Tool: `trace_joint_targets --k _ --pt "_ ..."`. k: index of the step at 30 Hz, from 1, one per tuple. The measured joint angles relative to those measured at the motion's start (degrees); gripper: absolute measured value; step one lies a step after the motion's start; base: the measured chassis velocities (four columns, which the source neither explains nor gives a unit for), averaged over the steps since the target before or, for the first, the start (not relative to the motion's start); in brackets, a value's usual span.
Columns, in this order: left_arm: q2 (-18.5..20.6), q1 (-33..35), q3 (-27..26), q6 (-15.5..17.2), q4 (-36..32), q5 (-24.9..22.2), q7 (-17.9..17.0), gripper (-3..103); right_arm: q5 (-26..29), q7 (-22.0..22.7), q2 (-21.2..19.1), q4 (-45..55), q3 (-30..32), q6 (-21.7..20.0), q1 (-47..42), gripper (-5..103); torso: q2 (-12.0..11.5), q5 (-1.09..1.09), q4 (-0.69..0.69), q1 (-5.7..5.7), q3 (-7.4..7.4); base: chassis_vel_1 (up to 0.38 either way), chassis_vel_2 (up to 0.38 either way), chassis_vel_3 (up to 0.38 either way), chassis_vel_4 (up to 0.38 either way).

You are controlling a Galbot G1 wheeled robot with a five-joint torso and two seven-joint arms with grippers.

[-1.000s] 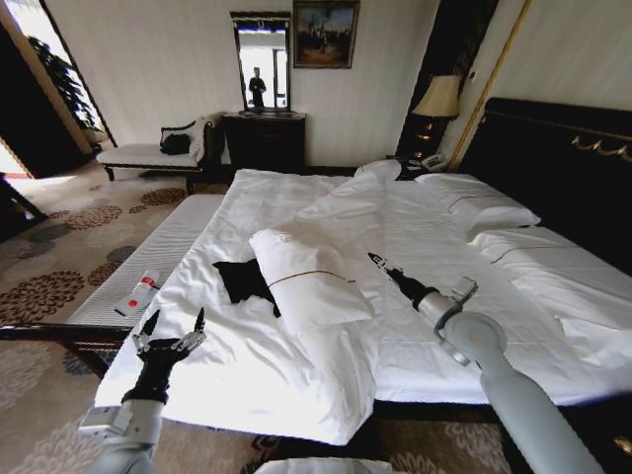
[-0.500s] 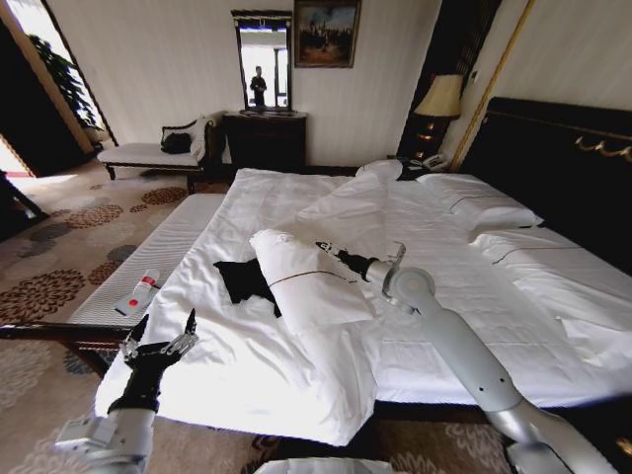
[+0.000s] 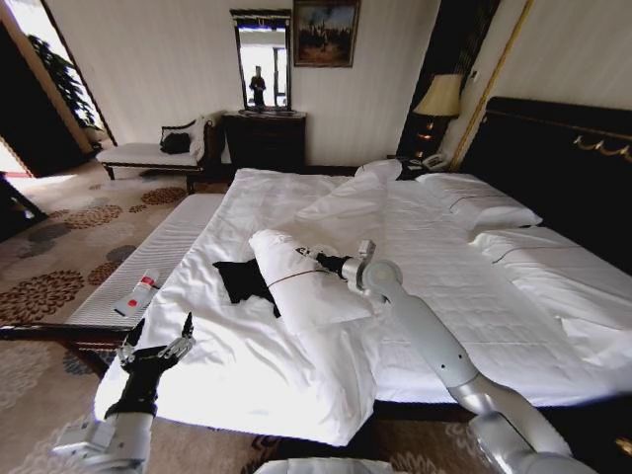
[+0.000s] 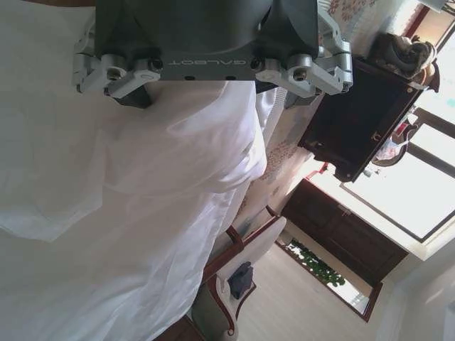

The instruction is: Fold the clothes on the bed.

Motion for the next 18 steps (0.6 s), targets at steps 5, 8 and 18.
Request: trace_joint_targets --k 5,8,18 --pt "-0.25 0.17 -0.08 -0.24 0.02 0.43 0.00 100 -1.51 -0.38 1.50 -2.32 -1.26 0.01 1.54 94 0.00 0.00 -0.01 0.01 0.00 0.000 0.000 0.000 0.000" --pt "-0.45 0.24 -0.17 -0.44 0.04 0.55 0.00 100 -3.20 -0.60 1.72 -4.10 -2.22 -0.05 2.86 84 0.00 0.01 -0.02 0.01 0.00 0.000 0.000 0.000 0.000" --pt "-1.02 0.11 0.32 -1.02 0.08 1.45 0.02 100 -5.40 -0.97 0.96 -3.73 -2.41 0.64 2.72 46 0.00 0.01 -0.02 0.00 0.00 0.000 0.000 0.000 0.000"
